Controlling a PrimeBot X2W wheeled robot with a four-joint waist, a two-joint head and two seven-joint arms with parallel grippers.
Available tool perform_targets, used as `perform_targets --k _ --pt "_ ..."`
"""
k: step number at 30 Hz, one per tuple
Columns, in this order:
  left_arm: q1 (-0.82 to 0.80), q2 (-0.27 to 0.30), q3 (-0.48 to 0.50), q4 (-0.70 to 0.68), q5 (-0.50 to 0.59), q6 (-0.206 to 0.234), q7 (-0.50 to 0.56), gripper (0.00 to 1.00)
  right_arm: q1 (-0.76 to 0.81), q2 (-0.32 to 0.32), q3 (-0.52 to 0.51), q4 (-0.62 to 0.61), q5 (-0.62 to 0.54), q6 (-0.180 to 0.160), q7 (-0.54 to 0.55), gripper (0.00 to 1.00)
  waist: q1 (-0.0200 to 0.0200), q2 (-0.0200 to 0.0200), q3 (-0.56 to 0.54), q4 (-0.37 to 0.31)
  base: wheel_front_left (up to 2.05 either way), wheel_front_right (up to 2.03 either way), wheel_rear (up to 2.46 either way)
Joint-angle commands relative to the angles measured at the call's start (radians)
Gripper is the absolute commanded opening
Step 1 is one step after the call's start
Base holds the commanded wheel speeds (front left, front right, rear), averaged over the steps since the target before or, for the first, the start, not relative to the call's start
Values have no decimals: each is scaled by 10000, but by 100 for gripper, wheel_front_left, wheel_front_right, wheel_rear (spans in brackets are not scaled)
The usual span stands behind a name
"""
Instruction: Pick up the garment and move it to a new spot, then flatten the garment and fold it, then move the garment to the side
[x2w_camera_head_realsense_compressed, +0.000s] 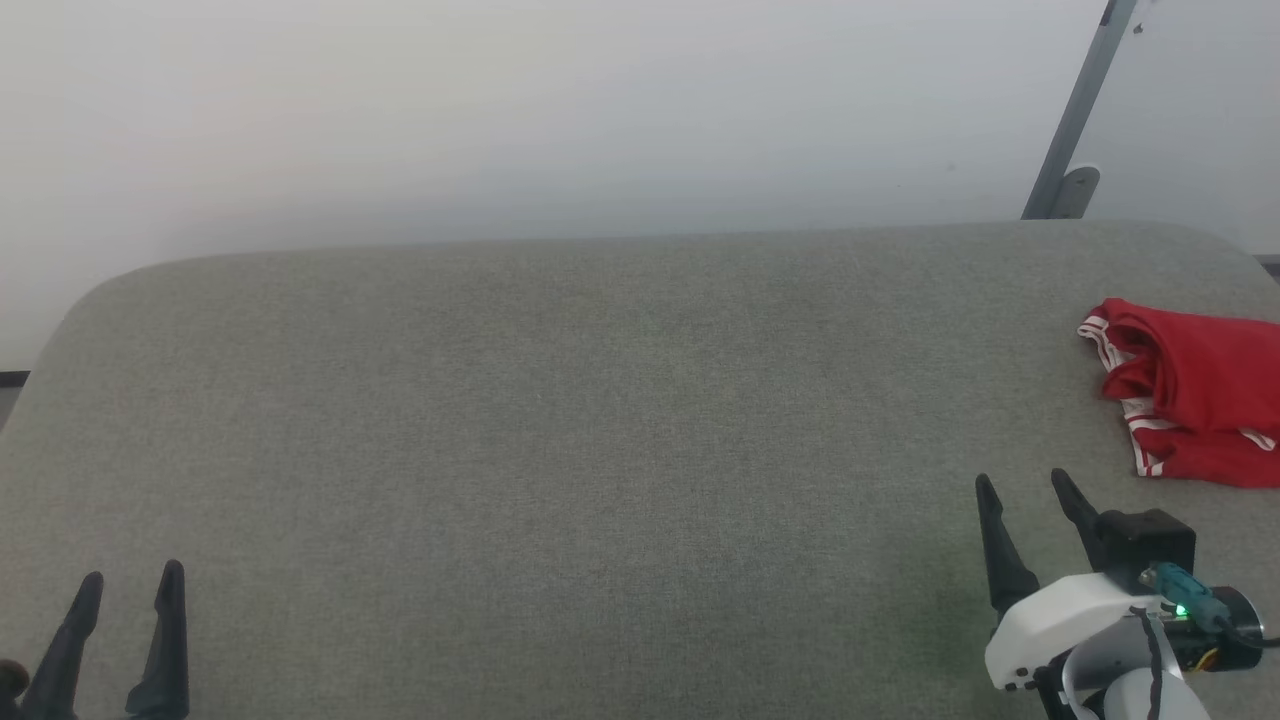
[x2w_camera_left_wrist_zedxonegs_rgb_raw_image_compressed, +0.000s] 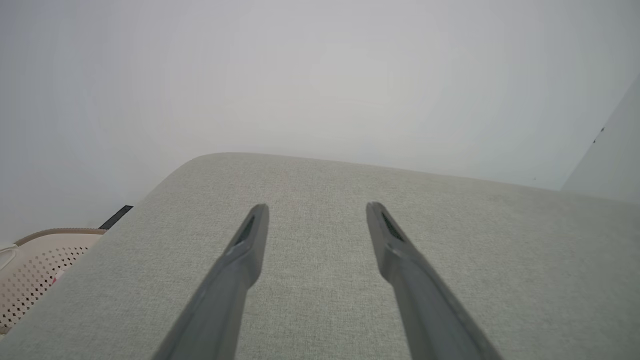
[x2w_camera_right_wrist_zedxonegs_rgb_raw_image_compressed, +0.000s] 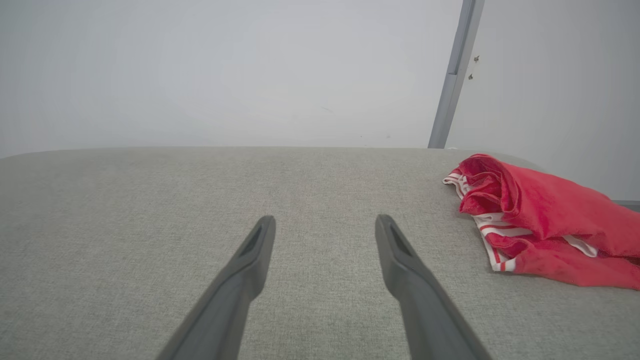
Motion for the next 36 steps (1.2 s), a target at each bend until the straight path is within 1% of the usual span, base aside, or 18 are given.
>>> perform_targets --k 1,12,16,17,21,25,27,28,36 --pt "59 -3 -30 -35 34 -27 -39 100 156 61 -20 -169 -46 1 79 100 0 0 -2 -7 0 0 0" --pt "44 23 -112 -108 13 -28 -39 100 433 125 -39 -722 -61 1 360 100 0 0 -6 8 0 0 0" --pt "55 -46 53 -115 118 -27 -39 100 443 127 -20 -804 -101 1 399 100 0 0 -16 14 0 0 0" --pt "0 -47 48 -96 32 0 0 0 393 90 -12 -751 -40 0 387 0 1 0 -18 12 0 0 0" --pt "70 -421 -50 205 -15 0 22 0 617 119 -19 -405 31 0 405 0 0 0 -19 13 0 0 0" --pt "-93 -582 -57 244 -621 -2 242 0 460 118 -171 -332 838 0 678 0 0 0 -9 22 0 0 0" --pt "-171 -661 -65 259 -918 -2 346 0 452 117 -171 -368 1272 0 758 0 0 0 -4 26 0 0 0" --pt "-171 -661 -65 259 -918 -2 346 0 452 117 -171 -368 1272 0 758 0 0 0 -4 26 0 0 0" --pt "-459 -955 -103 313 -2030 -5 724 0 488 115 -80 -586 2889 0 949 0 0 0 17 43 0 0 0"
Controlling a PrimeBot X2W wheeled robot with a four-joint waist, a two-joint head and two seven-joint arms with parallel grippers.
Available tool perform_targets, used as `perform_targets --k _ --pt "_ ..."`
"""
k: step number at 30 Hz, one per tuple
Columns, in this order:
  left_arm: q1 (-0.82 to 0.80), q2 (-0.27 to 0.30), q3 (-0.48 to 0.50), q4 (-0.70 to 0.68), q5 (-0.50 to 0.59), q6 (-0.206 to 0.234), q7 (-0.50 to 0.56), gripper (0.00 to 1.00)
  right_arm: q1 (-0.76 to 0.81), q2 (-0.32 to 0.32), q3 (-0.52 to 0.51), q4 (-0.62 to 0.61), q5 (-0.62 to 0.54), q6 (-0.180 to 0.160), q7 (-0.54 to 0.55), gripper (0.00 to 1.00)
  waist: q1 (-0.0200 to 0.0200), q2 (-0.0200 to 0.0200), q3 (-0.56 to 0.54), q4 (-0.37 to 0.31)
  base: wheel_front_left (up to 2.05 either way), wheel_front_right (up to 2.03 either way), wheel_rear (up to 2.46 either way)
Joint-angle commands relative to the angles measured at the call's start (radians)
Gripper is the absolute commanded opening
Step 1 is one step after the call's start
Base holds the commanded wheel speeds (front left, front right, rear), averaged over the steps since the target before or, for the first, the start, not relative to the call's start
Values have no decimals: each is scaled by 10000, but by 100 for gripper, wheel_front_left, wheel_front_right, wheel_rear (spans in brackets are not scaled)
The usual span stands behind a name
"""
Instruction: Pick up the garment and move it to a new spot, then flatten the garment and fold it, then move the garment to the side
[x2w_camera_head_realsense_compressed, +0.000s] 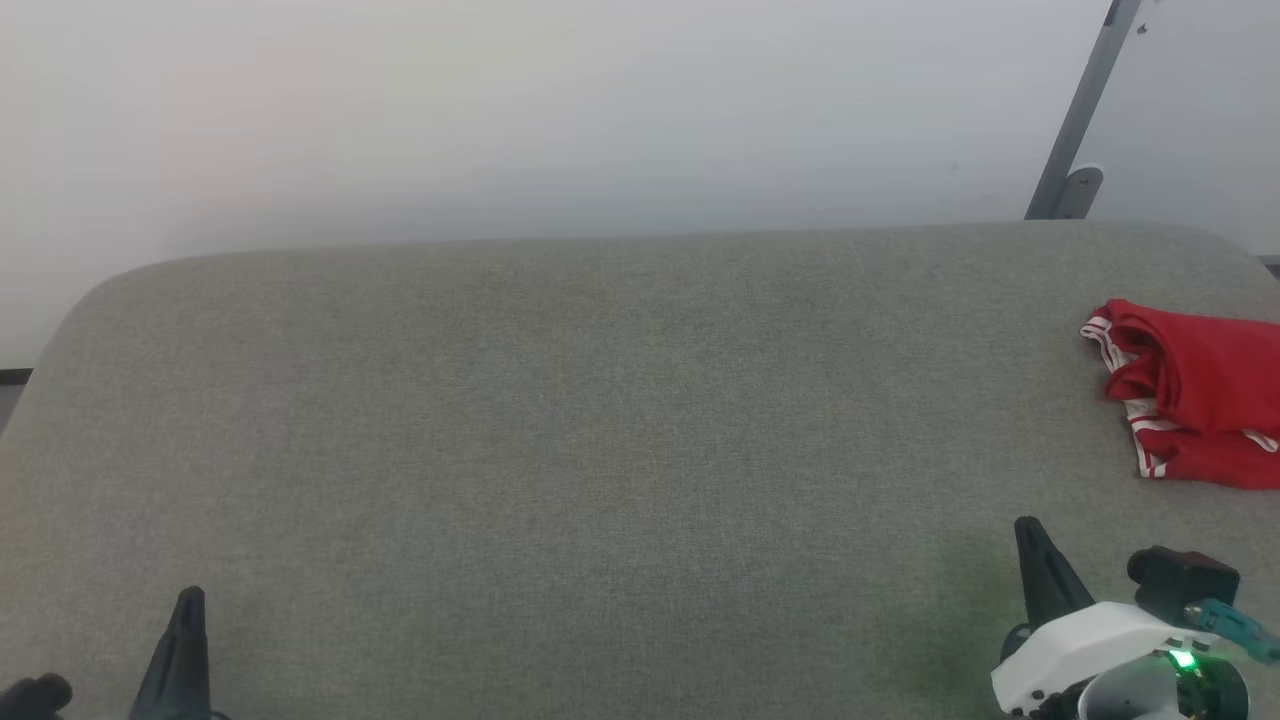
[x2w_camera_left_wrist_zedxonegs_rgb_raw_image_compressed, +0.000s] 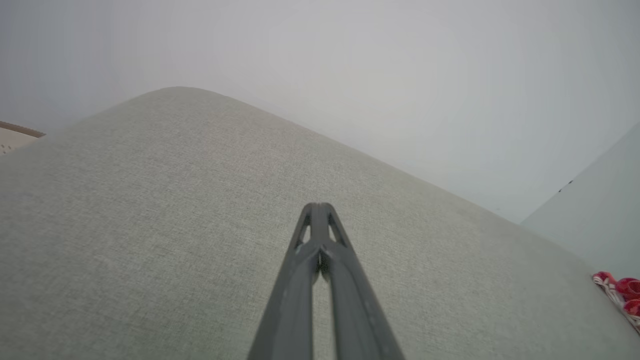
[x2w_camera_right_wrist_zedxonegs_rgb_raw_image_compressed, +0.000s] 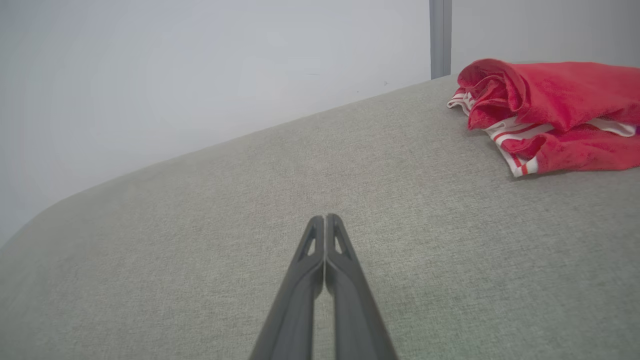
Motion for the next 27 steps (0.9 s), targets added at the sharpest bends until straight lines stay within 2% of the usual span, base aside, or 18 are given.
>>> perform_targets --k 1,27 --pt "-305 79 46 -111 -361 -6 83 0 -251 -34 11 -235 422 0 67 0 0 -1 3 2 0 0 0" --pt "-1069 -718 -57 45 -3326 -16 1098 0 -358 -40 22 -589 4622 1 756 0 0 -1 70 58 0 0 0"
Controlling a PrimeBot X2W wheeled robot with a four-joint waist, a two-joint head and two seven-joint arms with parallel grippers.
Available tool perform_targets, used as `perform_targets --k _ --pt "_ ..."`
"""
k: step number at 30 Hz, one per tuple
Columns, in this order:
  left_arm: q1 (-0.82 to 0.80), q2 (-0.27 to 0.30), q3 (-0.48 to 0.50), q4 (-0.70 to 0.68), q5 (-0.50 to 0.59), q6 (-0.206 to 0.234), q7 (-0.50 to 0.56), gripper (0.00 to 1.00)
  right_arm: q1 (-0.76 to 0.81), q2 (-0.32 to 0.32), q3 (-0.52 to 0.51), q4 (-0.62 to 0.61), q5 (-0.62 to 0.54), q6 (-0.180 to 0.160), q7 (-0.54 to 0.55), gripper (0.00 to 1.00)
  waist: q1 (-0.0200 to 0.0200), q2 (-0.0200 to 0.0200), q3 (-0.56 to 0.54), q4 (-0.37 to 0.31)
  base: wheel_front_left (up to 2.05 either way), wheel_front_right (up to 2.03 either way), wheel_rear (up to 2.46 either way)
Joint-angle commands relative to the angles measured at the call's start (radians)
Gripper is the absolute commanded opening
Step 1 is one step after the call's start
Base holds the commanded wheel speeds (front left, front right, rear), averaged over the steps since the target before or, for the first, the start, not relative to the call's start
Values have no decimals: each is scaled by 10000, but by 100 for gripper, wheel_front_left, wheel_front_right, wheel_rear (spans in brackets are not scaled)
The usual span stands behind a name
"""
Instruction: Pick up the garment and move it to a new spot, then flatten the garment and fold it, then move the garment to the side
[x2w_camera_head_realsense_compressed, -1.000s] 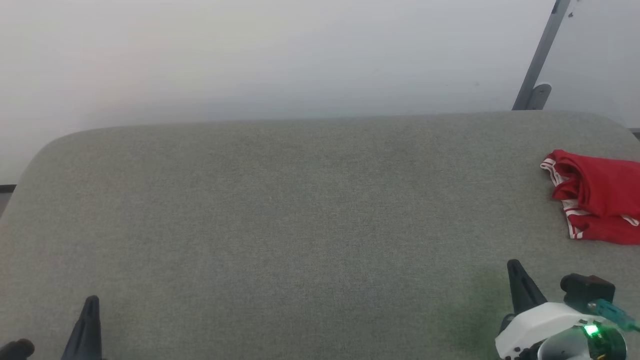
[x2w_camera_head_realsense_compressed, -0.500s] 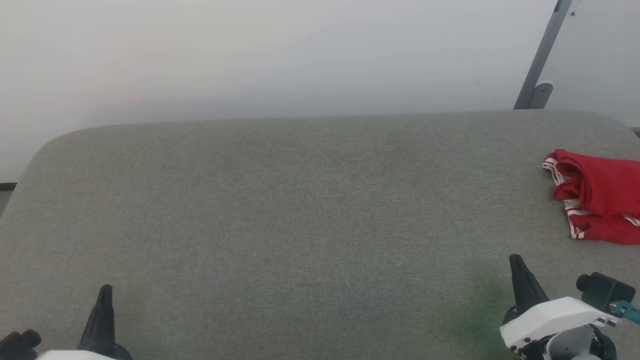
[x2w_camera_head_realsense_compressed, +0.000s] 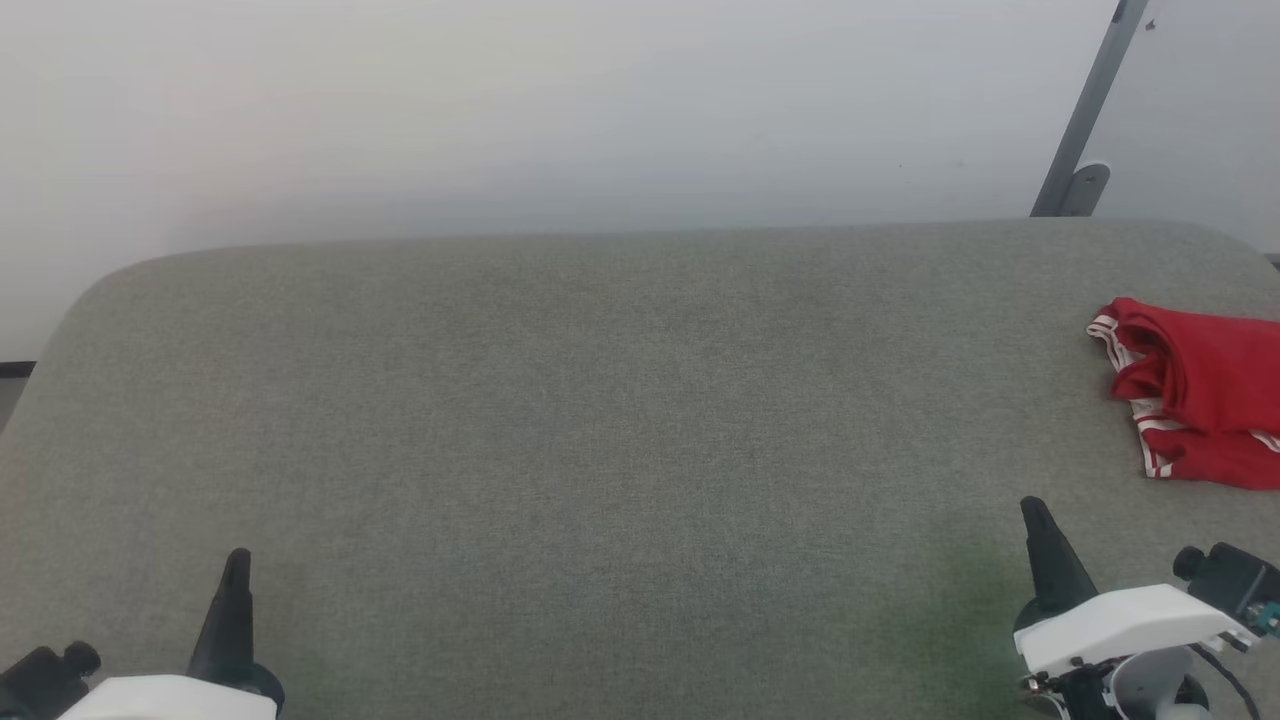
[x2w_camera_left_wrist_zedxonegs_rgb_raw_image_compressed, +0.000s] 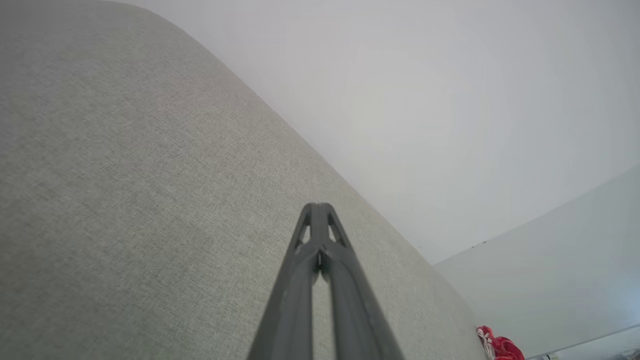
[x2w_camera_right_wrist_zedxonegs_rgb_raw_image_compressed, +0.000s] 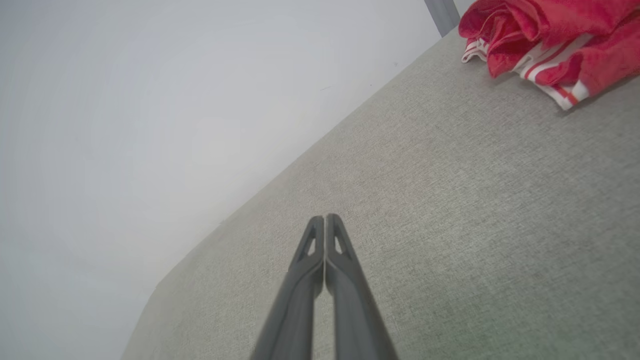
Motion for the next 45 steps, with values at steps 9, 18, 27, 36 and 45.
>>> perform_targets --k 9,18,27,36,45 --pt "-453 -148 -5 -40 -985 -19 312 0 -286 -40 -19 -259 1295 3 223 0 0 0 22 18 0 0 0" --pt "-659 -360 -32 5 -1757 -23 585 0 -316 -41 -27 -341 2408 3 414 0 0 0 45 37 0 0 0" --pt "-867 -584 -57 50 -2565 -27 859 0 -343 -43 -33 -425 3540 3 618 0 0 0 70 58 0 0 0" --pt "-1034 -762 -78 90 -3226 -30 1091 0 -371 -44 -39 -492 4475 3 790 0 0 0 93 77 0 0 0" --pt "-1159 -919 -99 123 -3763 -33 1281 0 -402 -45 -44 -541 5242 3 928 0 0 0 114 94 0 0 0"
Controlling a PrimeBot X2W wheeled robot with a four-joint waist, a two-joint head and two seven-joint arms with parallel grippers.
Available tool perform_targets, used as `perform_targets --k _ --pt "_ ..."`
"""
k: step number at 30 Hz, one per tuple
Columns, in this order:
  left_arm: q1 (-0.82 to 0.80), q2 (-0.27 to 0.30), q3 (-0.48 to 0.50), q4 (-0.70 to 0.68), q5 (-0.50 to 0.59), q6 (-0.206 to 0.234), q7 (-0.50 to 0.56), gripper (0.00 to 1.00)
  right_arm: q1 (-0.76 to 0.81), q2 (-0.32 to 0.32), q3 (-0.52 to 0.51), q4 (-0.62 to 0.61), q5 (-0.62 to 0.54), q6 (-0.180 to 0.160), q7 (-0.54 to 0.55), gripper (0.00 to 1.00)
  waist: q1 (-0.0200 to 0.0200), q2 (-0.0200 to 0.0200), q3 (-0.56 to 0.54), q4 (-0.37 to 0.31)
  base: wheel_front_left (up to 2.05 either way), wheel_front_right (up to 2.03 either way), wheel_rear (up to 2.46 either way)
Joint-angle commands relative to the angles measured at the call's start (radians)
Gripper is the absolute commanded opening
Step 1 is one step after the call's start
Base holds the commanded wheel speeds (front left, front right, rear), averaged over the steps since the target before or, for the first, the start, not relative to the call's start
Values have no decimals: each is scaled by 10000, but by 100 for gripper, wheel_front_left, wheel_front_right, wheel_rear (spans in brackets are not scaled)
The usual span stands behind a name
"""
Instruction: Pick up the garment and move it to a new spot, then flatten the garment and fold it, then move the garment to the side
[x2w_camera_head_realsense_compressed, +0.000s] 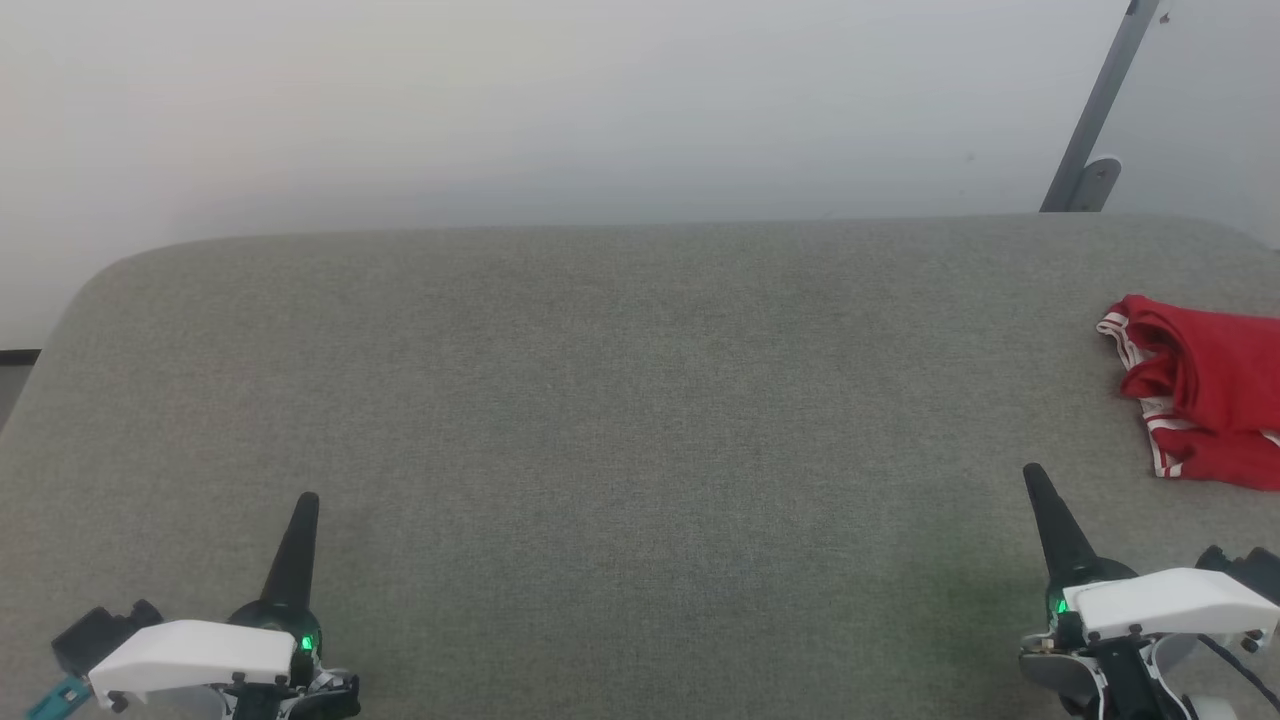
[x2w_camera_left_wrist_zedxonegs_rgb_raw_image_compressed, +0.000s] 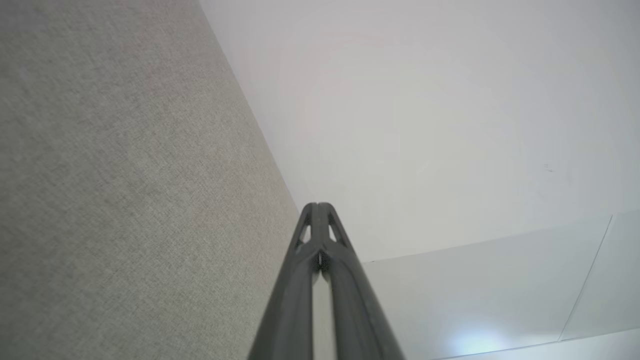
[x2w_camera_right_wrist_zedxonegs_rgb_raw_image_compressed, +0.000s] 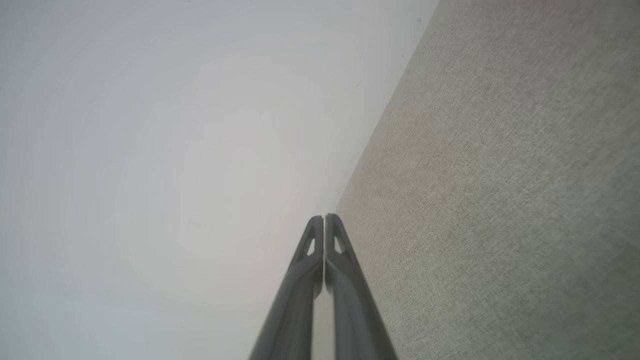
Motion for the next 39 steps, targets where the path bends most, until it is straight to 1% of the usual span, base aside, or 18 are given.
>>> perform_targets --k 1,39 --pt "-220 -29 -4 -25 -261 -34 93 0 -196 -39 -11 -117 315 3 65 0 0 -1 5 4 0 0 0" --pt "-723 -611 -78 103 -2292 -49 804 0 -242 -39 -24 -316 3258 4 598 0 0 -1 100 83 0 0 0"
